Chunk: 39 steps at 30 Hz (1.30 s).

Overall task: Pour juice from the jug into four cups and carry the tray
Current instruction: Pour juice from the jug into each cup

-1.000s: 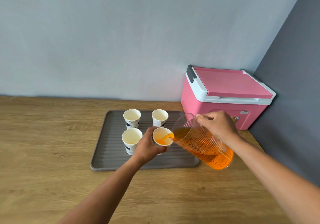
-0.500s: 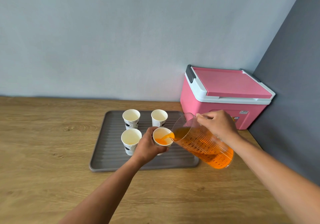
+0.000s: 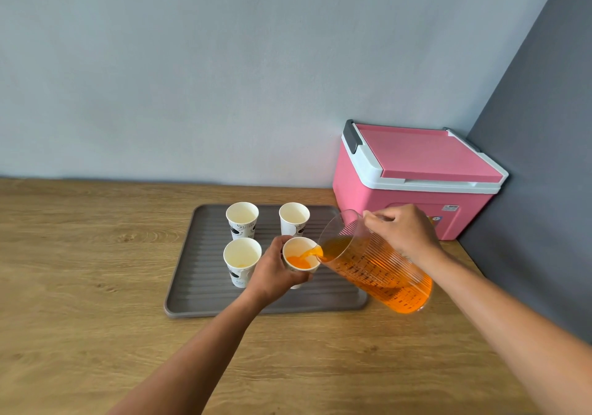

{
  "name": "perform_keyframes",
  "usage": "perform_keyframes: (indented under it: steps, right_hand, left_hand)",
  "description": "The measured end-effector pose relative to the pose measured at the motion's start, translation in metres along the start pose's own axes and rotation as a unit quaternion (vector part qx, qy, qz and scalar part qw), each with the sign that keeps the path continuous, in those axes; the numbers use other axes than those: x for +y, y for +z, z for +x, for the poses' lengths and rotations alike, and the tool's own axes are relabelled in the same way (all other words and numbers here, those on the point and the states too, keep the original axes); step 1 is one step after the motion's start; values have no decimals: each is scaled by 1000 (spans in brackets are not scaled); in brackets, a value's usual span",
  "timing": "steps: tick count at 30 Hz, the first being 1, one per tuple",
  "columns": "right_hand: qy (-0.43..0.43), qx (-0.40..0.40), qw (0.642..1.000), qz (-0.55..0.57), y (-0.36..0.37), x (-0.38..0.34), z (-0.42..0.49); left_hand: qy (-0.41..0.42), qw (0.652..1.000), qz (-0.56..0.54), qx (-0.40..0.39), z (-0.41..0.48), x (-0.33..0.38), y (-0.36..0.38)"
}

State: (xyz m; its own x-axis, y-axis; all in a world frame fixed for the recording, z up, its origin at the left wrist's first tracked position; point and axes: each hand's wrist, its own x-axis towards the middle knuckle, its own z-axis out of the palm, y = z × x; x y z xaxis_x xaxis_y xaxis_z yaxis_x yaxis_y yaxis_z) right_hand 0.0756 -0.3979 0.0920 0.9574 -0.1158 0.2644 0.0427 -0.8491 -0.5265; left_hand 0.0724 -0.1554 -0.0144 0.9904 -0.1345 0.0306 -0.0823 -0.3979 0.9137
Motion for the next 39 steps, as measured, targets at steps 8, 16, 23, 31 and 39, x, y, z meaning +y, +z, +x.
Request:
perform_keyframes:
  steps: [8,16,23,31,39]
  right_hand:
    - [-1,-3,1000,-3,0,-1,1]
    - [-7,-2,1000,-8,1,0,1]
    - [-14,-3,1000,-16,2,2,3]
    - [-16,-1,1000,-24,1,1,3]
    - [-12,-4,1000,-26,0,1,2]
  left_hand:
    - [-1,1000,-2,0,0,0,0]
    - [-3,1000,-10,-3,-1,-1,1]
    - [-8,1000,-21,-8,0,-2,1]
    - [-16,999,-26,-10,1,-5,3]
    - [-16,999,-26,-11,1,-5,3]
